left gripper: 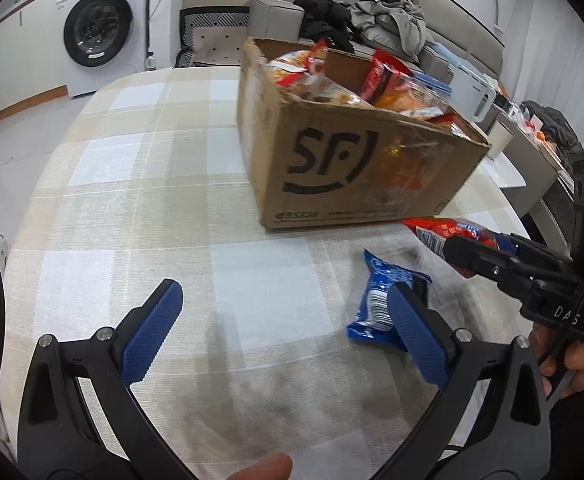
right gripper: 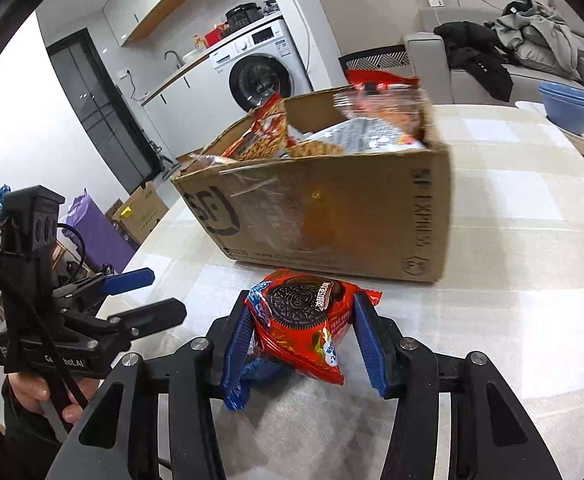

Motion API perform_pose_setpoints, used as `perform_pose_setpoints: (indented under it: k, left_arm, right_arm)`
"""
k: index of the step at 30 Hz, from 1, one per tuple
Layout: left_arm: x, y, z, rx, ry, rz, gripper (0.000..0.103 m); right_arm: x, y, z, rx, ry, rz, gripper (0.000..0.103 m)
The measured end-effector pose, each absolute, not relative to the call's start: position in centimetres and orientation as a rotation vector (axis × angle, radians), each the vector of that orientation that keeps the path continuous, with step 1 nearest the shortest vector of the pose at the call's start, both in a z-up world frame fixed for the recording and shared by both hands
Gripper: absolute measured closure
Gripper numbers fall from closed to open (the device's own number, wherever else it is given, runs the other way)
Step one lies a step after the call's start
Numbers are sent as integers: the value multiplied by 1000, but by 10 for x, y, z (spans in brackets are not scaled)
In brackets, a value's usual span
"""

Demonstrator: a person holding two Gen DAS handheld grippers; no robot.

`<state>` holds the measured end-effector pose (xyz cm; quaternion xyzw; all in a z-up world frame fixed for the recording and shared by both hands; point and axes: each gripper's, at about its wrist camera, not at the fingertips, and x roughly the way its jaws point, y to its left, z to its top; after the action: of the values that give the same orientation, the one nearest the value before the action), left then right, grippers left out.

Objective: Organize snacks
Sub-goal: 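Close the left gripper on the blue Oreo pack while the right gripper holds its pack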

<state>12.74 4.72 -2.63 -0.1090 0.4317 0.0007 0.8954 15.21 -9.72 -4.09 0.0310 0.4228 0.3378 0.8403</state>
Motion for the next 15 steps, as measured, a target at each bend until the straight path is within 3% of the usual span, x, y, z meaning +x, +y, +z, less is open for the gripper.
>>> perform_pose_setpoints:
  k: [13,15]
  left_arm:
    - [145,-12,-45,-128,986,-139,1]
    - [147,-19,-48,-106,992,-146,5]
  right_arm:
    - [147,-125,-40,101,876,673,53]
    - [147,-126,-40,101,876,668,53]
